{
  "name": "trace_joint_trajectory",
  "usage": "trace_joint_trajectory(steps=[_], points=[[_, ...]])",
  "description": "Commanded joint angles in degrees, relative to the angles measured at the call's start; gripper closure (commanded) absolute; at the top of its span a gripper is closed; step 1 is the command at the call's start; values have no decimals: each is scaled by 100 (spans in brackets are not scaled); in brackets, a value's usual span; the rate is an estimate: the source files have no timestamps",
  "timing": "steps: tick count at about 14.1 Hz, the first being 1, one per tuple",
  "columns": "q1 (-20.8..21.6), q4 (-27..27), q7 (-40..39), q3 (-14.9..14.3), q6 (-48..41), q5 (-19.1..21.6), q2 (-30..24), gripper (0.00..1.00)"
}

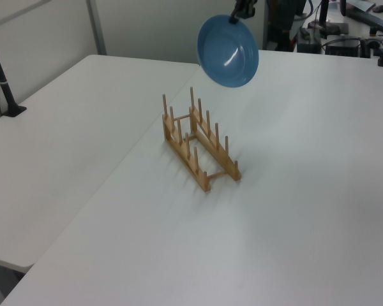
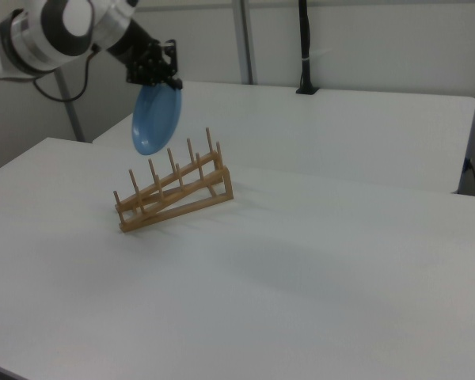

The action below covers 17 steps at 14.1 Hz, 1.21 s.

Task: Place plate in plate rack
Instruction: 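Lift the plate, tilting it upright, and carry it over the rack, then lower the upright plate between the rack's wooden pegs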

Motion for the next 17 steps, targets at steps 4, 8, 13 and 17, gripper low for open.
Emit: trace_joint_trajectory(steps=[4,8,13,17], points=[[-89,-790,1363,935,220,-1609,-419,100],[51,-931,2489,1173,159,-2894,-314,100],[289,-931,2886,1480,-333,-3501,-182,100],[315,-931,3299,1780,-659,-4099,107,100]])
